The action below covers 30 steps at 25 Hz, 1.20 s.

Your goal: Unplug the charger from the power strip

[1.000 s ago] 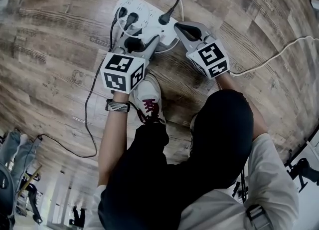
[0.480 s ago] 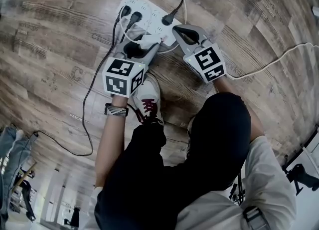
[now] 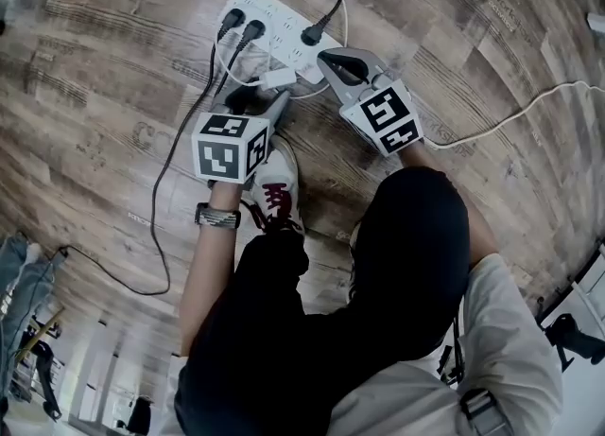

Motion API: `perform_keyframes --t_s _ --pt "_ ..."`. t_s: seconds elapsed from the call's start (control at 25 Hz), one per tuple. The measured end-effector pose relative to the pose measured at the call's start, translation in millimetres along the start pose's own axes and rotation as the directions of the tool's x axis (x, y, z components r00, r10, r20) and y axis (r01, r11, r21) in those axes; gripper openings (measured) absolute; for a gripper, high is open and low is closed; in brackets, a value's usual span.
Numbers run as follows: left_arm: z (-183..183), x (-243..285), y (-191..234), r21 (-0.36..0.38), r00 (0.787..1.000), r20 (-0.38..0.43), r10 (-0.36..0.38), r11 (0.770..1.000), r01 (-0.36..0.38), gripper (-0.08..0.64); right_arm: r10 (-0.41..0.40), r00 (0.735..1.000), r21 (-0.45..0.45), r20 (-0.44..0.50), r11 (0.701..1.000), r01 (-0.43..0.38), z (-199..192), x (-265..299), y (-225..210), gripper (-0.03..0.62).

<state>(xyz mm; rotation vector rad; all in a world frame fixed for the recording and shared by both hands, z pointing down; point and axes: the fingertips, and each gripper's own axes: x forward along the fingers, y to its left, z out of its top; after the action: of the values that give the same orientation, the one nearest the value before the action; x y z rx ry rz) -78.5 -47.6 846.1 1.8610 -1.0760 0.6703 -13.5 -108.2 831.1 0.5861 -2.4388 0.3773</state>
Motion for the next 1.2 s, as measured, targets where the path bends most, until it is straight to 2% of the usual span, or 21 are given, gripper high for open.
perform_keyframes --t_s 0.12,0.32,0.6,0.8,1.0,1.2 --pt "-5.6 -6.4 -1.7 -0.015 1.0 0.002 0.007 1.0 -0.007 0.259 0.001 1.0 0.0 -0.004 1.0 -0.001 -0.4 -5.7 -2.9 0.003" --pt "-6.9 -24.3 6.4 -0.041 0.997 0.018 0.072 0.997 -0.071 0.229 0.0 1.0 -0.001 0.013 1.0 0.0 6.6 -10.4 -4.7 0.003" --pt "21.1 -44.4 11.2 -0.005 0.985 0.098 0.141 0.99 -0.141 0.132 -0.023 0.999 0.018 0.046 1.0 0.022 23.3 -24.8 -11.0 0.003" --pt "40.2 -41.8 3.9 0.038 0.98 0.118 0.157 0.986 -0.163 0.064 -0.089 0.993 0.069 0.083 0.994 0.084 38.6 -38.8 -33.5 0.003" --pt "65.0 -43.6 13.4 0.012 0.966 0.182 0.183 0.982 -0.188 0.006 -0.117 0.987 0.066 0.106 0.992 0.111 54.2 -44.2 -43.2 0.003" --pt "95.1 -46.6 13.4 0.037 0.953 0.24 0.186 0.979 -0.2 0.006 -0.17 0.978 0.071 0.123 0.984 0.162 75.0 -61.0 -60.4 0.003"
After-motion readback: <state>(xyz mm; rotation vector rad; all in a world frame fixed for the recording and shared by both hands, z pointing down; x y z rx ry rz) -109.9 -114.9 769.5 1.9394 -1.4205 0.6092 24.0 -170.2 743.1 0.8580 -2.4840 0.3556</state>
